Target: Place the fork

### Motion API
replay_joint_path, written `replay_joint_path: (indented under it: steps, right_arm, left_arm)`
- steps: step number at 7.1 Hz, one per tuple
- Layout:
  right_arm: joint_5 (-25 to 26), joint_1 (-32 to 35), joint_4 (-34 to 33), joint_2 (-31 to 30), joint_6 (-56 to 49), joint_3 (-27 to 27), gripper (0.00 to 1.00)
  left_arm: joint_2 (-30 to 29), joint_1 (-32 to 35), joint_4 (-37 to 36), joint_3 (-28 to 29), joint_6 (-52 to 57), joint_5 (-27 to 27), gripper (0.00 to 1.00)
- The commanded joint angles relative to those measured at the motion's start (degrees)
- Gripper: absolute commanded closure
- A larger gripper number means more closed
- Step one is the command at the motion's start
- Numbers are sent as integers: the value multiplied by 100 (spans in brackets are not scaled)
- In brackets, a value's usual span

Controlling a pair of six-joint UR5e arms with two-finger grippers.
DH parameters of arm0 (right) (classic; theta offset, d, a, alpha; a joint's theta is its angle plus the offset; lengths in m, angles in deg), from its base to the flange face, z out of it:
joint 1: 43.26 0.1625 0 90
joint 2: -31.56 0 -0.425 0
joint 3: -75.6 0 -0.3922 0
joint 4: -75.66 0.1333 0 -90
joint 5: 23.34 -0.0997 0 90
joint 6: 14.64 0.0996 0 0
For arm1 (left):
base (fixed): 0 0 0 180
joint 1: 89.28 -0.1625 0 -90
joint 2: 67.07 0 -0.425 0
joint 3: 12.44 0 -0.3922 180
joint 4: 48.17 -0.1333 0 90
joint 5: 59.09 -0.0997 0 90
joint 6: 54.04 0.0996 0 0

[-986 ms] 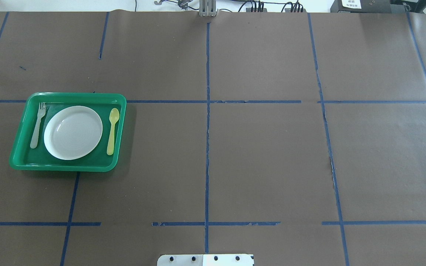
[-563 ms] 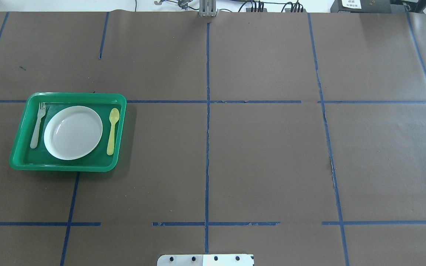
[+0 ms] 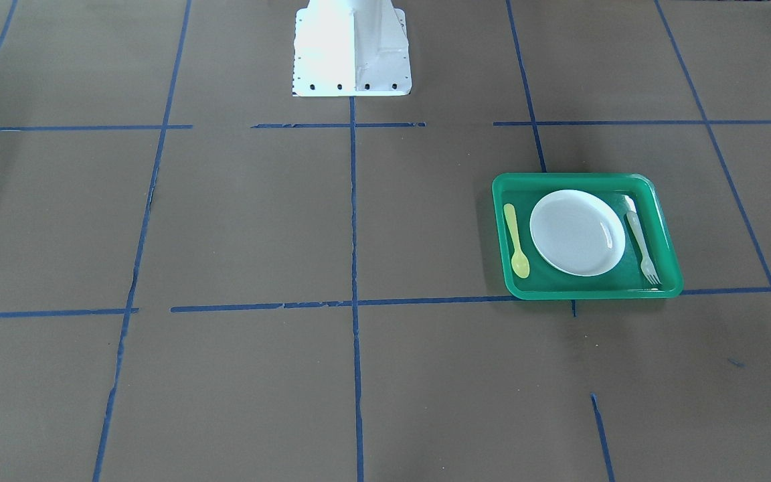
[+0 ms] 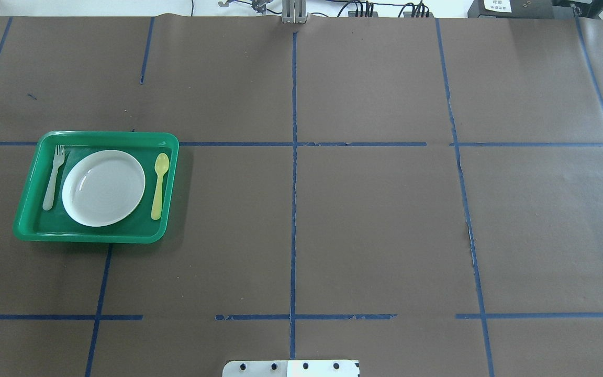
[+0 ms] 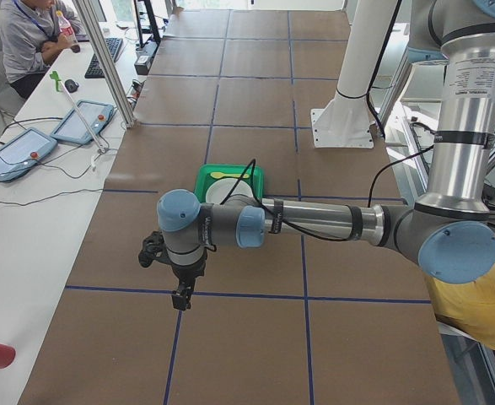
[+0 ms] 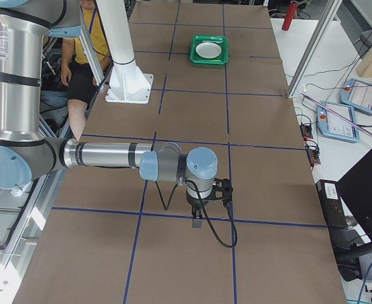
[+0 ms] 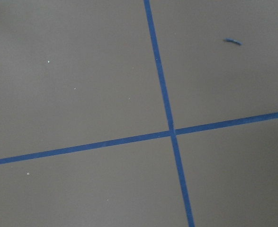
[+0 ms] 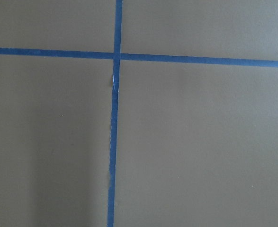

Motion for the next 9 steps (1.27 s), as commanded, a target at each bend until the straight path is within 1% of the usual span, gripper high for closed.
replay_joint_path:
  steps: [1, 2, 3, 4, 7, 8, 9]
  right_arm:
    - [0, 0, 0, 0, -1, 0, 0]
    - [0, 0, 0, 0, -1, 0, 0]
    - [0, 0, 0, 0, -1, 0, 0]
    - [0, 0, 0, 0, -1, 0, 0]
    - [0, 0, 0, 0, -1, 0, 0]
    - [0, 0, 0, 0, -1, 0, 0]
    - [0, 0, 0, 0, -1, 0, 0]
  left_arm:
    - [244, 147, 73, -55, 20, 438, 0]
    - [252, 400, 73, -46, 90, 517, 0]
    - [243, 446, 46, -3, 91, 535, 0]
    - [191, 464, -145, 67, 99, 535, 0]
    - [164, 525, -182, 234, 169, 535, 0]
    - [147, 595, -191, 357, 631, 535, 0]
    - [60, 596, -191, 349, 618, 518, 0]
